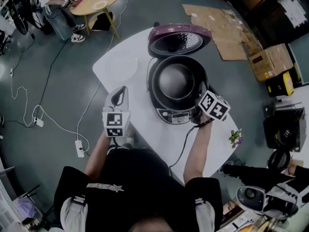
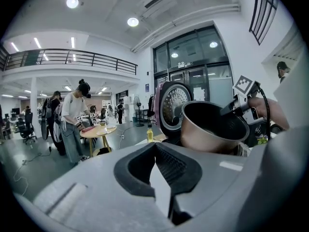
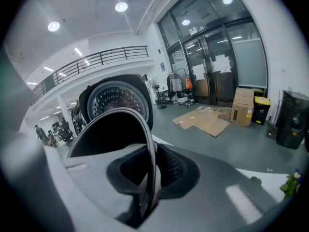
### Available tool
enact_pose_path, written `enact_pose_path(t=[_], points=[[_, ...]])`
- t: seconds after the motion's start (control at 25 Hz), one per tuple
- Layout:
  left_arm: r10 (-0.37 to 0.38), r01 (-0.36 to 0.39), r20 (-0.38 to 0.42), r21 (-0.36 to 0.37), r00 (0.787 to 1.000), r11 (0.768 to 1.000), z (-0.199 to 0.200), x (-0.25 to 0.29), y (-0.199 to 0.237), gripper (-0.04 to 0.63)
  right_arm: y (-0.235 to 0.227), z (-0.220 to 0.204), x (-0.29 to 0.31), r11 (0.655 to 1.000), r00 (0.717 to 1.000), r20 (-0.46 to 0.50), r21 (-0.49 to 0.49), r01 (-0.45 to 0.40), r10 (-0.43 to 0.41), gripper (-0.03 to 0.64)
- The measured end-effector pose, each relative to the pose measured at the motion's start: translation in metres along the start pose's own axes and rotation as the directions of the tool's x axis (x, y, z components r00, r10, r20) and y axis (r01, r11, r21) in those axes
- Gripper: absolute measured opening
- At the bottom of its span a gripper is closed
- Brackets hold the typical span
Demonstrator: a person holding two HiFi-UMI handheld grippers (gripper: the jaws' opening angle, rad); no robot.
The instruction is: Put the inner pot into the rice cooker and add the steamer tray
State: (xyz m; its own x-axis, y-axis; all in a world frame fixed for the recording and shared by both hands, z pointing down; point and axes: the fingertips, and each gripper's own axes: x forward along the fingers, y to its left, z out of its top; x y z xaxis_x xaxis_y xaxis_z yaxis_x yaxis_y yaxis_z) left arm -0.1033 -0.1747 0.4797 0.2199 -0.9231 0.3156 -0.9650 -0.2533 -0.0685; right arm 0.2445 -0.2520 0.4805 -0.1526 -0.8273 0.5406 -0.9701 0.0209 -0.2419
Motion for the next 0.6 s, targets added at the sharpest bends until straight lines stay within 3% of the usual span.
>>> enact_pose_path(t=[0.6], points=[[-0.014,0.012,-0.068,-0.028,0.998,1.000,-0.021,0.043,0.013,0.011,-0.006,-0.038,0.065,1.000,0.984,-0.178,-0.007,0.019,-0.020,0.040]])
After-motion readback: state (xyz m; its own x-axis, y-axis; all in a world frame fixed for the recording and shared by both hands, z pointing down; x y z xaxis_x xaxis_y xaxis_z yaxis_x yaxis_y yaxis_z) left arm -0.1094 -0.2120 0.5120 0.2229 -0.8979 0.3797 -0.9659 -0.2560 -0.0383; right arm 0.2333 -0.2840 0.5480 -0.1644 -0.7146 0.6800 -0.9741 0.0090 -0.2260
